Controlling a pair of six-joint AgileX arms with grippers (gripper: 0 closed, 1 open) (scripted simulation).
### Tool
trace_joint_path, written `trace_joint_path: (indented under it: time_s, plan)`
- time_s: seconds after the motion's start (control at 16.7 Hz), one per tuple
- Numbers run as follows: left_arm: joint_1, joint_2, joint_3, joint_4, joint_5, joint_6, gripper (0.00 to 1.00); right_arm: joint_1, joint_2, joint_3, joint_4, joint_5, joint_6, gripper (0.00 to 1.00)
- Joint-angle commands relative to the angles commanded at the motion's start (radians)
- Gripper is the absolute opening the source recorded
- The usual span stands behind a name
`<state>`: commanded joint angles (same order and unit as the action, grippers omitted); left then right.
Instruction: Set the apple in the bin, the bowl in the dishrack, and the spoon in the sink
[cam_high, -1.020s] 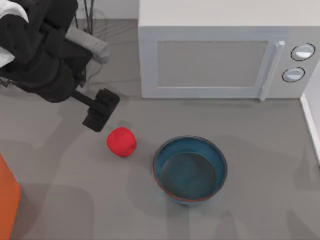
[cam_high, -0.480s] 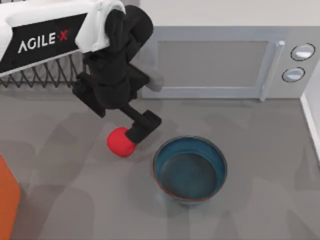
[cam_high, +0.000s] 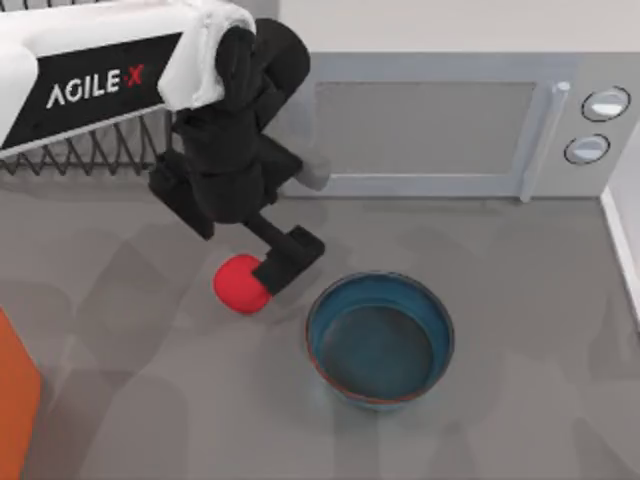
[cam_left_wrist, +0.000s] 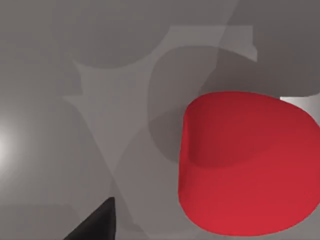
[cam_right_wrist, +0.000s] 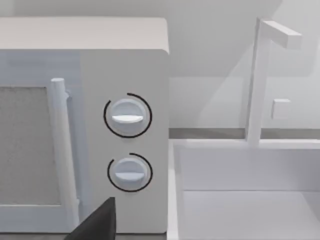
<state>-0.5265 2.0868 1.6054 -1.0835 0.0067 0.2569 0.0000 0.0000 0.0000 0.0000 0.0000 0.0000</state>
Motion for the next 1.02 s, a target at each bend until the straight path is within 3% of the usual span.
trace_joint_path:
  time_s: [0.36, 0.66, 1.02]
  plan:
    - [-0.002, 0.078, -0.117, 0.204, 0.001, 0.000, 1.00, 0.000, 0.000, 0.000, 0.000, 0.000, 0.000, 1.00]
    - [-0.002, 0.089, -0.129, 0.221, 0.001, 0.000, 1.00, 0.000, 0.000, 0.000, 0.000, 0.000, 0.000, 1.00]
    - [-0.002, 0.089, -0.129, 0.221, 0.001, 0.000, 0.55, 0.000, 0.000, 0.000, 0.000, 0.000, 0.000, 1.00]
